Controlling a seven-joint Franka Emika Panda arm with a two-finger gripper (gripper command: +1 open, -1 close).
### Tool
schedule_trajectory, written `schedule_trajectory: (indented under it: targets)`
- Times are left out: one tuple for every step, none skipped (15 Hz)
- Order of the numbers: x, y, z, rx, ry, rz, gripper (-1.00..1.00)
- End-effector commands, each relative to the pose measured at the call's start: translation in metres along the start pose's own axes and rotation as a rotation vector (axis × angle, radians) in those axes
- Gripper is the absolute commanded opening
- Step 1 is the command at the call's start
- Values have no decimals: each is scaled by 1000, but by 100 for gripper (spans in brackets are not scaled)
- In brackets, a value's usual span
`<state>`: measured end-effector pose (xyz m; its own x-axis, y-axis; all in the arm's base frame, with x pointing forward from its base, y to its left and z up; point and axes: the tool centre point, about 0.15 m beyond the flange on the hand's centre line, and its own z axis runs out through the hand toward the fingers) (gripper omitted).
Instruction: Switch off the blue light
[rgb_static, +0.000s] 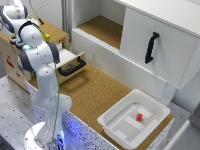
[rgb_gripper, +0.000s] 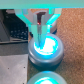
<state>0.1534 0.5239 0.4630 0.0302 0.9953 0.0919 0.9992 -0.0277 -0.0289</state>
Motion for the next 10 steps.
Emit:
schedule_trajectory:
  targets:
    - [14,8,26,-24,-114,21,-100]
    - [13,7,19,-20,-103,24,-100]
    - [10,6,5,-22,-89,24,-100]
    - [7,8,-7,-30,-80,29,-100]
    - [2,10,-26,-29,-56,44,-100]
    - [0,11,-39,-41,-46,46,-100]
    - [-1,12,-50,-48,-33,49,-100]
    - [-1,13,-61,-57,-22,52,-100]
    - [0,14,-72,-67,-10,57,-100]
    - [0,16,-78,-76,0,67,-100]
